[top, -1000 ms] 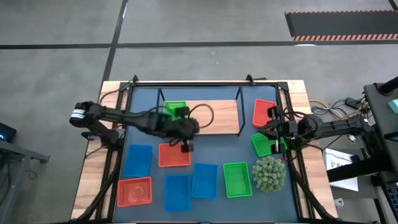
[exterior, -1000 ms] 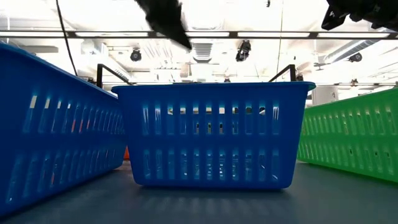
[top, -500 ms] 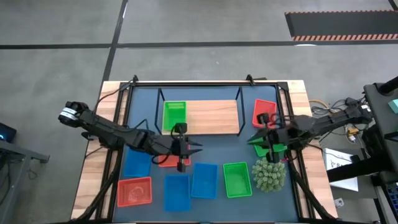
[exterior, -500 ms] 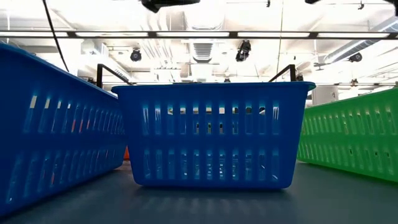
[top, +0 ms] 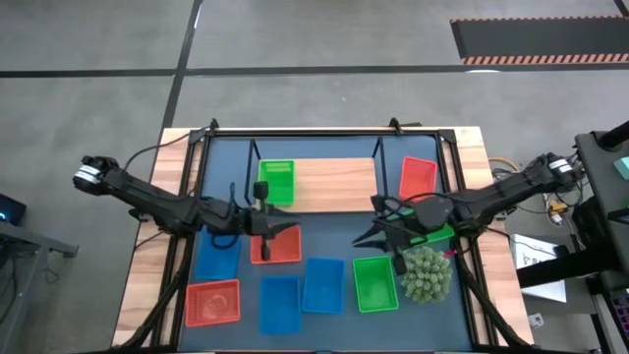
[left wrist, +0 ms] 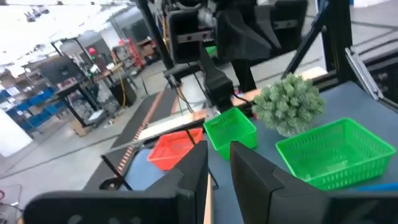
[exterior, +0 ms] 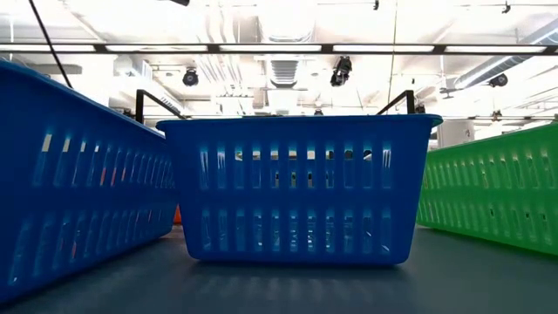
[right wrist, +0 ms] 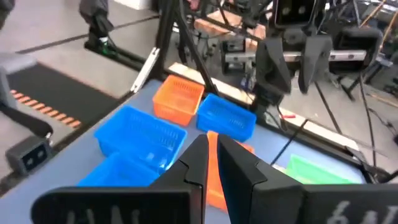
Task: Stack baskets on shelf by color
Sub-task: Put the middle orange basket on the shelf
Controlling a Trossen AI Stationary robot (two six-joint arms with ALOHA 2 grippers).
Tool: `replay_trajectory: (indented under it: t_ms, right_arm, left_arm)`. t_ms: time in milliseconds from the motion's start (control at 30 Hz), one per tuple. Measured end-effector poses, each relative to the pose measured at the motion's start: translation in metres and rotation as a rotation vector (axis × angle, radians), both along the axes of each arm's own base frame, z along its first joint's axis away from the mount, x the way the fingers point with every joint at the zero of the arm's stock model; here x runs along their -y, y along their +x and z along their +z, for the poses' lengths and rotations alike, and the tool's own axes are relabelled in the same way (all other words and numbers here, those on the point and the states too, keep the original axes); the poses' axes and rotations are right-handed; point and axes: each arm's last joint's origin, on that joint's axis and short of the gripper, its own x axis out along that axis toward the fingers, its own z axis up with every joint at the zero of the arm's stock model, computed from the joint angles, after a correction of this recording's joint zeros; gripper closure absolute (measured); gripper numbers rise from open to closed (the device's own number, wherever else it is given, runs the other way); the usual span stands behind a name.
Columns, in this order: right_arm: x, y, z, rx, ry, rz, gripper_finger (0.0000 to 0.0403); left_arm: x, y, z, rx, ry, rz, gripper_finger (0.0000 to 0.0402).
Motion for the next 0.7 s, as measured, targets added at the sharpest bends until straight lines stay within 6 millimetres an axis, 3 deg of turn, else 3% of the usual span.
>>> replay_trajectory:
  t_ms: [200, 400, 700]
  right_arm:
    - [-0.010, 0.035, 0.006, -0.180, -0.066, -0.036, 0.0376]
    - [-0.020, 0.070, 0.015, -0.281, -0.128, -0.055, 0.0376]
    - [-0.024, 0.115, -0.008, -0.403, -0.276, -0.026, 0.0376]
  left_arm:
    - [-0.007, -0.018, 0.004, 0.044, -0.011, 0.029, 0.0350]
    - [-0.013, -0.033, -0.007, 0.060, -0.017, 0.045, 0.0350]
    - [-0.017, -0.046, -0.008, 0.118, -0.039, 0.055, 0.0350]
